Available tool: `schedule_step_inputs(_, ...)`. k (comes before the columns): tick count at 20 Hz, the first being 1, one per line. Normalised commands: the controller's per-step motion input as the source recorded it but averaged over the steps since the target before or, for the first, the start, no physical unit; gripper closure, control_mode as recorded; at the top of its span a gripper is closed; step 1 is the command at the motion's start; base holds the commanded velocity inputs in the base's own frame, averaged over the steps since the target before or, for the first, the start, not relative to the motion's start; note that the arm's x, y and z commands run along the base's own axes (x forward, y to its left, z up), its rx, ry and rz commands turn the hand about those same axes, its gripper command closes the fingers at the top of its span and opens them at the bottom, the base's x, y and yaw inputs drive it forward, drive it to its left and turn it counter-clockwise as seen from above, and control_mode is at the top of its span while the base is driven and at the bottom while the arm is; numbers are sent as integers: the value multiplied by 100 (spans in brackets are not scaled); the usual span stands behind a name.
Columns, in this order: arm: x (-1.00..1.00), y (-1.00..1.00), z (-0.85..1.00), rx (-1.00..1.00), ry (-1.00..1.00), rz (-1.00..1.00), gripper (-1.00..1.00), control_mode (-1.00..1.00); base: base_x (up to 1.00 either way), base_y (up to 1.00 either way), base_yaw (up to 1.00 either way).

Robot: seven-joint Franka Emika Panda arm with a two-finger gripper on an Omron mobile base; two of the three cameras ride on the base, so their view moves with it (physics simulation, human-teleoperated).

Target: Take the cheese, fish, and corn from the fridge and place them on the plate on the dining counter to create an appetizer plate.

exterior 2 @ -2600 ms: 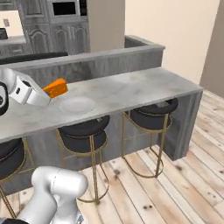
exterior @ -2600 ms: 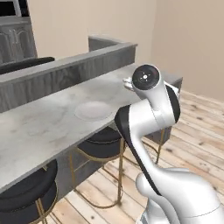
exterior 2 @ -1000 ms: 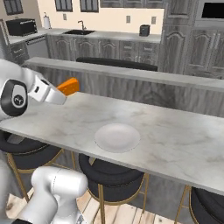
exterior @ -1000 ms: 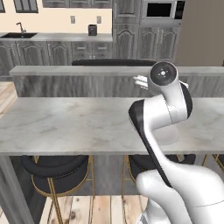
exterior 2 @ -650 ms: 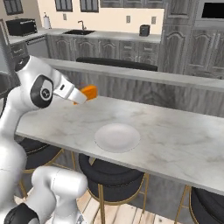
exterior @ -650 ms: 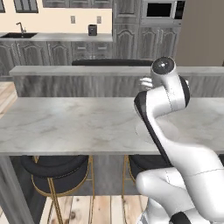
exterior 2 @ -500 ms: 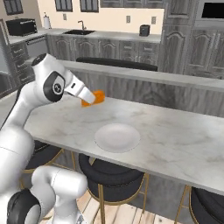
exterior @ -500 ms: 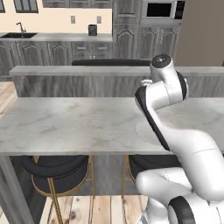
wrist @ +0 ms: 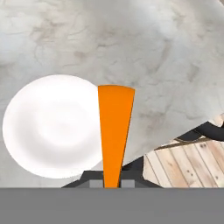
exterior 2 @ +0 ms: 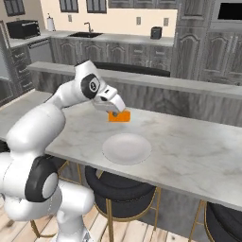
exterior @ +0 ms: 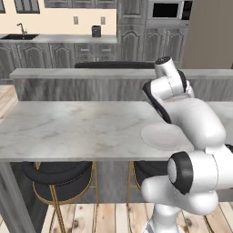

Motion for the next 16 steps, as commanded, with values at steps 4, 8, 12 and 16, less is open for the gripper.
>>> schedule_step_inputs(4,46,-24,-64,2,5,0,100,-100,0,0,0)
schedule_step_inputs(8,24,-5,-79,5,-12,0,100,-100,0,0,0)
schedule_step_inputs(12,12,0,-66,6,-12,0,100,-100,0,0,0)
schedule_step_inputs(16,2,0,-48,4,-9,0,100,-100,0,0,0)
